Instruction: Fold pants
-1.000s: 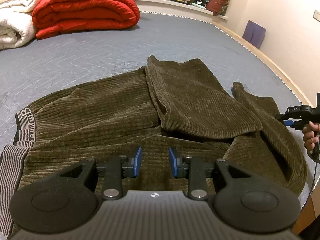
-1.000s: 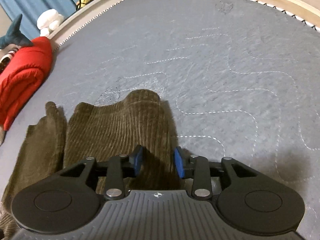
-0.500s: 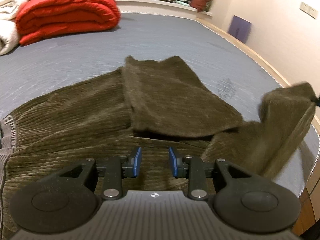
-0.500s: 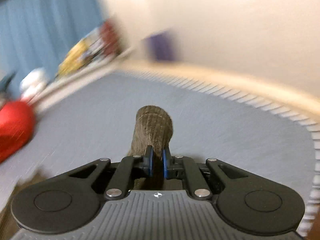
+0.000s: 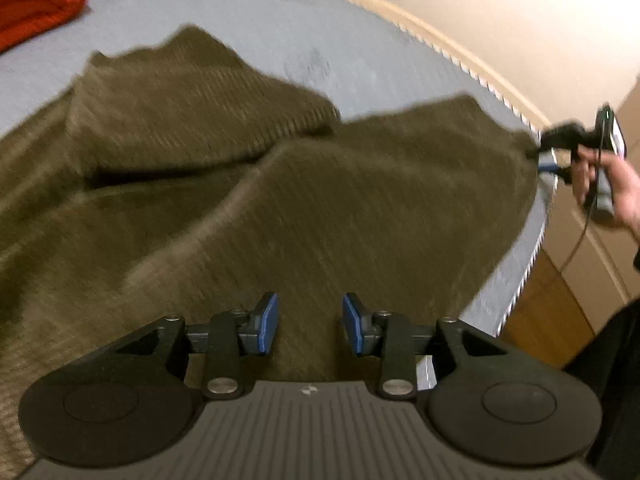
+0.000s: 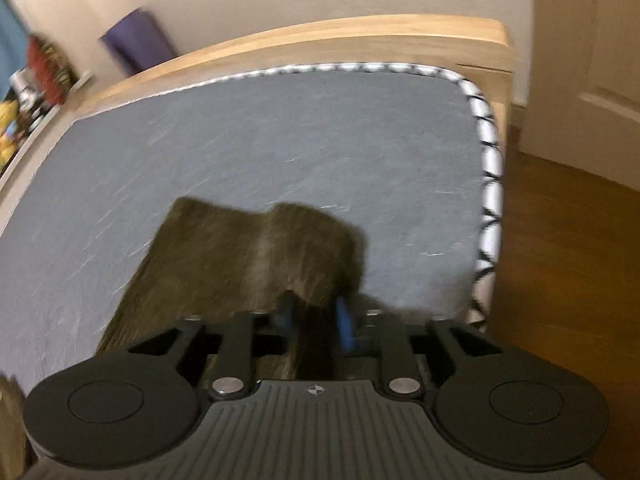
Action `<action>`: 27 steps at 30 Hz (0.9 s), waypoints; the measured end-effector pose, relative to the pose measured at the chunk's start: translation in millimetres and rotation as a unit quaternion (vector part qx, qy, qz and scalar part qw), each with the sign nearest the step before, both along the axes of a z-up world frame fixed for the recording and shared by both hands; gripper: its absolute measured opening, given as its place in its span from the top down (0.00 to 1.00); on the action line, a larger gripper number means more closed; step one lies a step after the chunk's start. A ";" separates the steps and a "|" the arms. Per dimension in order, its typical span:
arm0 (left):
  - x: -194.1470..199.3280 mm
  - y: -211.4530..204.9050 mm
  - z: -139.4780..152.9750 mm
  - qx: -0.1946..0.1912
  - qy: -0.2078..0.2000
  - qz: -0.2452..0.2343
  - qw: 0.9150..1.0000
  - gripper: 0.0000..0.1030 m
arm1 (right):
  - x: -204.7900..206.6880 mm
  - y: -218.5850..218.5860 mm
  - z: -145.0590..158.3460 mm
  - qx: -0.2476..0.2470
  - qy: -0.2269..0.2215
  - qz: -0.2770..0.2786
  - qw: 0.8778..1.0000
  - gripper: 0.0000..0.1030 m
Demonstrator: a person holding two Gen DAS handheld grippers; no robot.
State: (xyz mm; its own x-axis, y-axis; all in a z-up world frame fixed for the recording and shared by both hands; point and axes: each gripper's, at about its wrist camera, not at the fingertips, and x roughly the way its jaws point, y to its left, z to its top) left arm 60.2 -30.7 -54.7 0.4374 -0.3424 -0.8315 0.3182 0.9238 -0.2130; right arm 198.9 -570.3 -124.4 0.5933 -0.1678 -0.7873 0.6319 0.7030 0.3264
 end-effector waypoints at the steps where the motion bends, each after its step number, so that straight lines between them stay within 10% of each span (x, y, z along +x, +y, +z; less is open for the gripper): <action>1: -1.2 -2.8 -6.1 0.012 0.006 -0.005 1.000 0.61 | -0.1 -5.4 -2.9 0.009 0.004 -0.010 1.000 0.61; 8: -4.2 -4.9 -21.7 0.044 0.013 -0.016 0.999 0.61 | -7.9 -30.1 -4.2 0.054 -0.045 -0.025 0.997 0.66; 10: -3.3 -3.4 -19.8 0.042 0.012 -0.012 0.999 0.60 | -7.5 -26.4 12.5 0.084 -0.109 0.031 0.990 0.67; 11: -1.3 -3.4 -19.1 0.042 0.011 -0.010 0.999 0.59 | -17.0 -25.1 36.4 0.125 -0.221 0.088 0.963 0.67; 14: 2.7 -1.1 -16.3 0.040 0.011 -0.005 0.999 0.59 | -26.7 -27.8 54.4 0.087 -0.261 0.087 0.957 0.69; 20: 6.8 -1.7 -17.8 0.051 0.011 -0.003 0.999 0.58 | -25.6 -52.8 16.0 0.015 -0.044 -0.023 0.999 0.66; 27: 7.6 -3.8 -17.7 0.055 0.007 -0.003 0.998 0.58 | -7.4 -41.1 -7.5 0.027 -0.018 0.054 0.998 0.66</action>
State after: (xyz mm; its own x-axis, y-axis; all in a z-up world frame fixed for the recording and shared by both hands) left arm 67.7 -34.5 -72.4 0.4241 -0.2514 -0.8700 0.3210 0.9400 -0.1151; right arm 191.5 -611.4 -131.9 0.6339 -0.0587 -0.7712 0.5400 0.7474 0.3870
